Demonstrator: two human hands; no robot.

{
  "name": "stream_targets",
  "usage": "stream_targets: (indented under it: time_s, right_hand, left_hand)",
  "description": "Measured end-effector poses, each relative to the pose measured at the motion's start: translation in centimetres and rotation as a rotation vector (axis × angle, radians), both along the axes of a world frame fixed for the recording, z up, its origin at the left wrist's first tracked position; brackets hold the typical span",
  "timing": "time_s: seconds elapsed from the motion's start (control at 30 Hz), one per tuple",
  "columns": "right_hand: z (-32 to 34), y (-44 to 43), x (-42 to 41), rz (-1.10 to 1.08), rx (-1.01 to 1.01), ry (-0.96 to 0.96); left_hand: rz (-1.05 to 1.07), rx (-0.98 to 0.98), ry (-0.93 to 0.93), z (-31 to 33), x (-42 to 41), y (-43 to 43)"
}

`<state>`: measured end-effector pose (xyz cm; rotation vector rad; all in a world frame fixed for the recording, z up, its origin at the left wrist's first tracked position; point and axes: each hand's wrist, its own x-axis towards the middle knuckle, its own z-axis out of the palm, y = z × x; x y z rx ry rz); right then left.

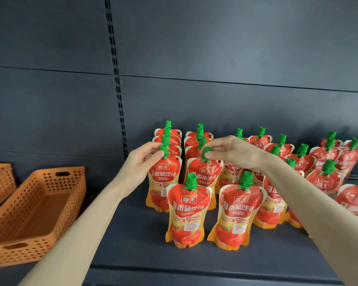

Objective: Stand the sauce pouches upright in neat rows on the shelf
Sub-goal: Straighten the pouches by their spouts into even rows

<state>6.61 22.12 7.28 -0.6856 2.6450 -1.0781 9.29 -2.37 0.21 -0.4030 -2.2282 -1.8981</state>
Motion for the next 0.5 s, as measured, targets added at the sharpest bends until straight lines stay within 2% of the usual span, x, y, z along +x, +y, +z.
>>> stream_targets:
  time_s: [0.5]
  right_hand:
    - [-0.52, -0.22, -0.53, -0.020, -0.003, -0.024]
  left_hand:
    - [-0.011, 0.001, 0.016, -0.23, -0.25, -0.20]
